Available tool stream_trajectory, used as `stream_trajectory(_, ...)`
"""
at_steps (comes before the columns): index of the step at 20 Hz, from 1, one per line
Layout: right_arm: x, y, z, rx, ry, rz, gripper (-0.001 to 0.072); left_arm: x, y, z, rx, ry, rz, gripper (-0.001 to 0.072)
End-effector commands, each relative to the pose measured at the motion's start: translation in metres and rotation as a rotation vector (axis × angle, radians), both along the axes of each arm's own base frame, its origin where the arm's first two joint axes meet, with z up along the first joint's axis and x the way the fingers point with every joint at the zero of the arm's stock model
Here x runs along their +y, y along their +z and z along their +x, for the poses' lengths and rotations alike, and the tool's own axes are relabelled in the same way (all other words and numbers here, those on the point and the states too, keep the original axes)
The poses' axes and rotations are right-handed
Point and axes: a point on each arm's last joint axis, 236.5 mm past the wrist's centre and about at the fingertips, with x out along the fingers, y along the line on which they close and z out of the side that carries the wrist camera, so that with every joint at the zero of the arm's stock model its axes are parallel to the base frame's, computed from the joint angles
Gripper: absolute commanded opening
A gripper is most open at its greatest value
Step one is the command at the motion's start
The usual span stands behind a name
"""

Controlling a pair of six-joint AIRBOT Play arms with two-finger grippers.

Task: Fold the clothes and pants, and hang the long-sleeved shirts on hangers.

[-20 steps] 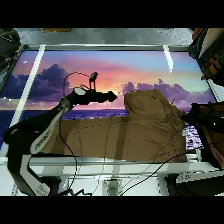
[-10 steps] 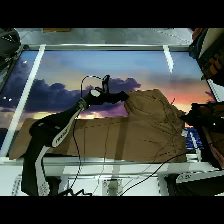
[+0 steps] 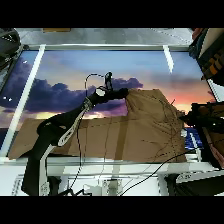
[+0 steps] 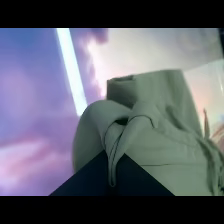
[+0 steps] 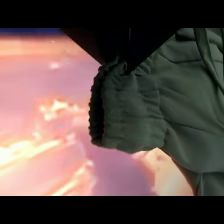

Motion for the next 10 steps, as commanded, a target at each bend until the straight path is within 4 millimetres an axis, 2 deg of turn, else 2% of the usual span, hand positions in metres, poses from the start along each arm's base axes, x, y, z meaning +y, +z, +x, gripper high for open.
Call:
stream_trajectory(1, 0.019, 0.016, -0.006, -0.041, 0.097, 0.049, 0.0031, 0.0, 0.043, 0.005, -0.209, -0.067, 0.064, 0.0017)
stream_trajectory(4, 0.025, 0.03, -0.002, -0.073, 0.103, 0.073, 0.0031, -0.005, 0.104, -0.012, -0.461, -0.205, 0.168, 0.0016)
stream_trajectory(6, 0.026, 0.034, 0.0, -0.084, 0.099, 0.081, 0.0031, -0.019, 0.134, -0.041, -0.603, -0.33, 0.251, 0.0015)
stream_trajectory(7, 0.028, 0.036, -0.002, -0.084, 0.107, 0.089, 0.0031, -0.033, 0.141, -0.069, -0.632, -0.429, 0.27, 0.0016)
stream_trajectory(8, 0.03, 0.037, -0.003, -0.082, 0.113, 0.098, 0.0031, -0.048, 0.139, -0.104, -0.624, -0.549, 0.268, 0.0017)
stream_trajectory(10, 0.033, 0.038, -0.005, -0.08, 0.122, 0.11, 0.0032, -0.073, 0.121, -0.202, -0.521, -0.878, 0.224, 0.0018)
